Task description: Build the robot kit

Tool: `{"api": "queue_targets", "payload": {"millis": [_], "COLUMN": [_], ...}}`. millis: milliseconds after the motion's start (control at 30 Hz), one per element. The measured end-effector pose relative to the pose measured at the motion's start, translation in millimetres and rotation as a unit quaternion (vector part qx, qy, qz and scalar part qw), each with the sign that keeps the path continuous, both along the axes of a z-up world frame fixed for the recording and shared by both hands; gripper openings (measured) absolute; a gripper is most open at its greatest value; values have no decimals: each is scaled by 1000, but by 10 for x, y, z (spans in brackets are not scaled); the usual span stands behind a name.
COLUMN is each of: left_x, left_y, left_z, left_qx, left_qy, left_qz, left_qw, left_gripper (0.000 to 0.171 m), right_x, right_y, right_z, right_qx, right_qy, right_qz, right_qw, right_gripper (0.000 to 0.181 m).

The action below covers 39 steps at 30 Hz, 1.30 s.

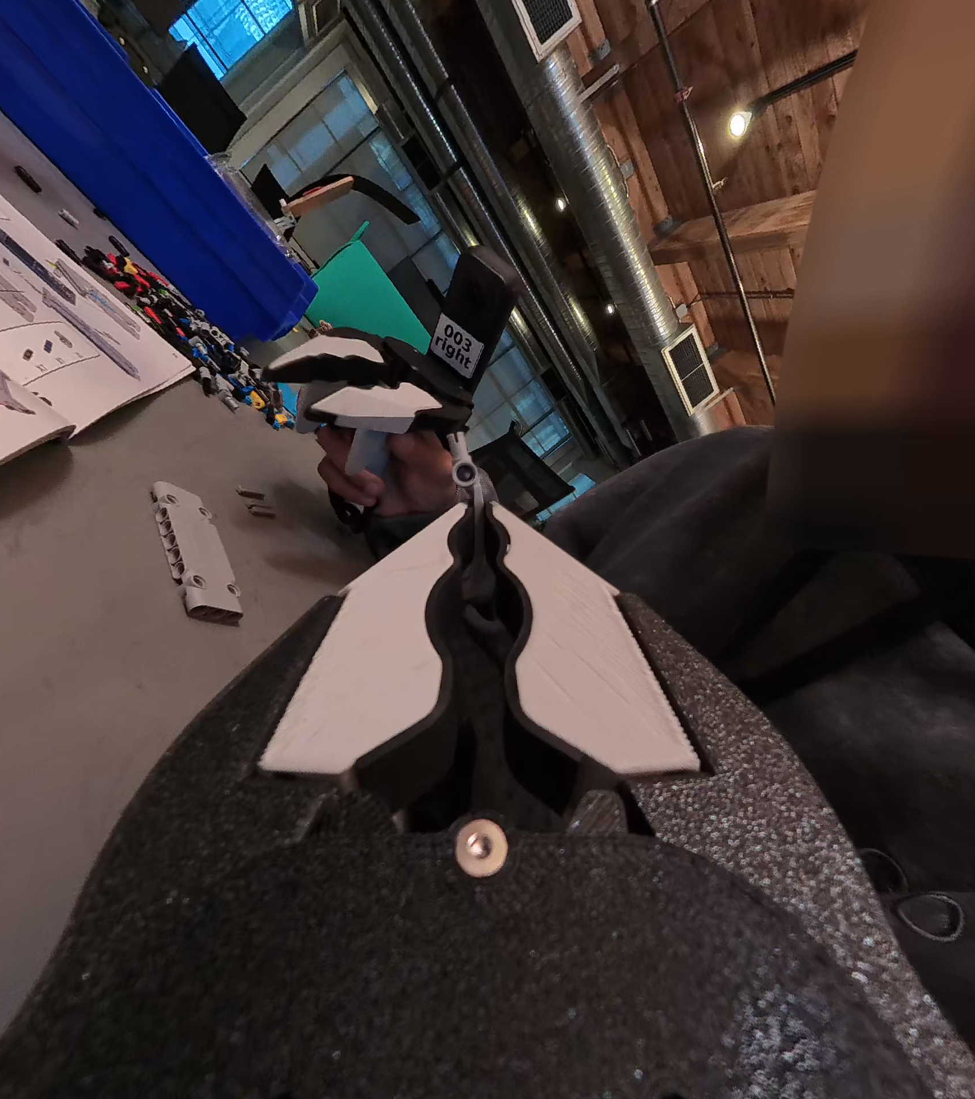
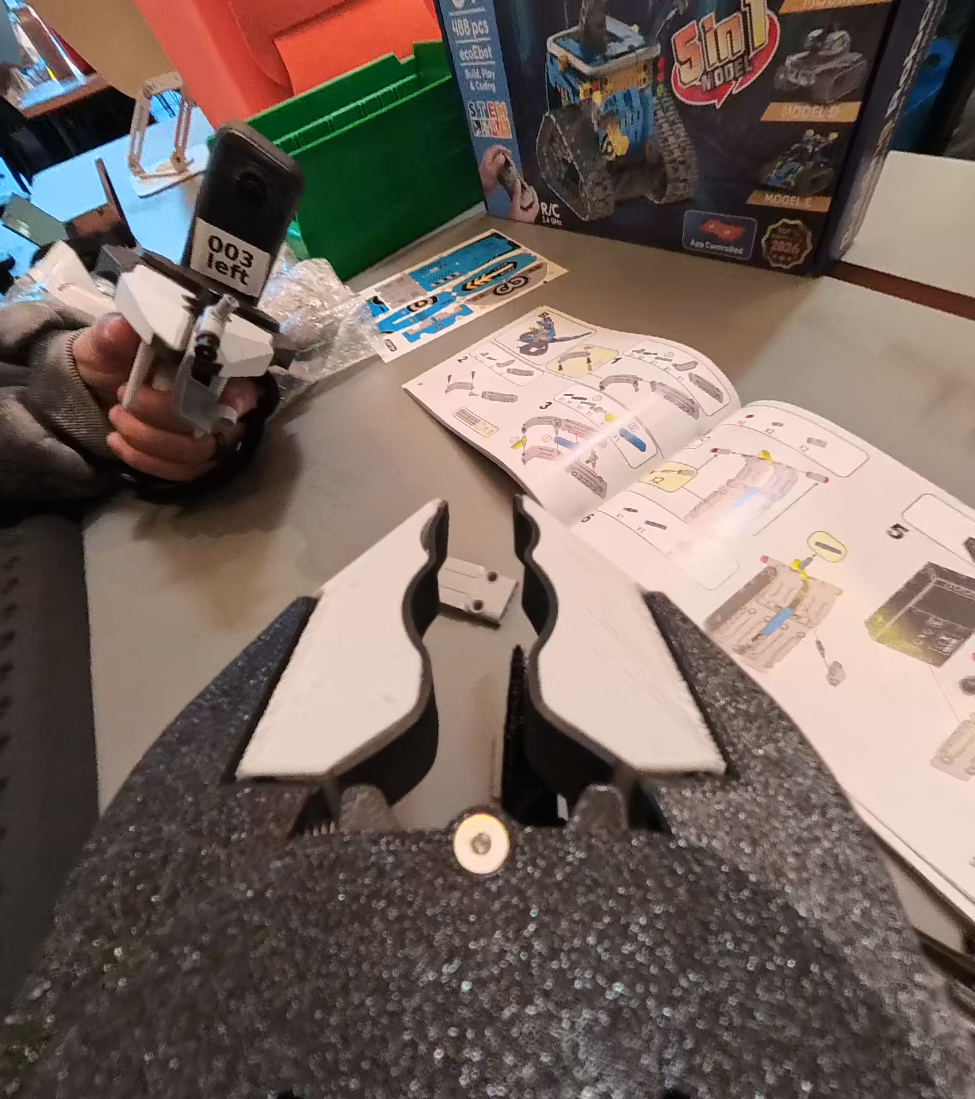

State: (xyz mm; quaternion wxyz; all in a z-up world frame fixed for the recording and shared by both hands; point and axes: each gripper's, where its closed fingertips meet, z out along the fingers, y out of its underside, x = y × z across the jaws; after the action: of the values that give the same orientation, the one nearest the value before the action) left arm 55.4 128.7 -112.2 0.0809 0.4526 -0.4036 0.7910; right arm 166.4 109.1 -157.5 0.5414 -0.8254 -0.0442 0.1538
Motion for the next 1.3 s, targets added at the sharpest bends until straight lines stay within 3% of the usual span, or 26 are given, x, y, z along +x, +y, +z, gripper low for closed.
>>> {"api": "queue_targets", "payload": {"millis": [133,233,333,433,633,800,1167,1300], "left_x": [-12,-16,-10,0,-4,-12,-9,11], "left_y": [-18,-41,-53,-57,-115,-153,-207,-196], "left_z": [-5,-13,-20,-14,-34,-45,-65,-67], "left_qx": [3,16,25,33,56,63,81,88], "left_qy": [0,-2,-4,-8,-11,-11,-11,-14], "left_qz": [2,5,9,16,12,5,3,14], "left_qw": [1000,1000,1000,999,998,998,997,996], "left_gripper": [1,1,1,1,1,1,1,1], "right_x": [273,225,158,143,58,24,18,-24], "right_y": [-222,-571,-699,-724,-715,-712,-664,-603], "right_z": [-82,-477,-588,-588,-523,-708,-743,-751], "right_qx": [-33,-148,-160,-154,-133,-173,-183,-192], "right_qy": [-82,-32,-80,-118,-109,-144,-148,-97], "right_qz": [-11,18,1,-4,21,25,14,-3], "right_qw": [996,988,984,981,985,974,972,977], "right_gripper": [30,31,27,19,14,13,11,3]}}
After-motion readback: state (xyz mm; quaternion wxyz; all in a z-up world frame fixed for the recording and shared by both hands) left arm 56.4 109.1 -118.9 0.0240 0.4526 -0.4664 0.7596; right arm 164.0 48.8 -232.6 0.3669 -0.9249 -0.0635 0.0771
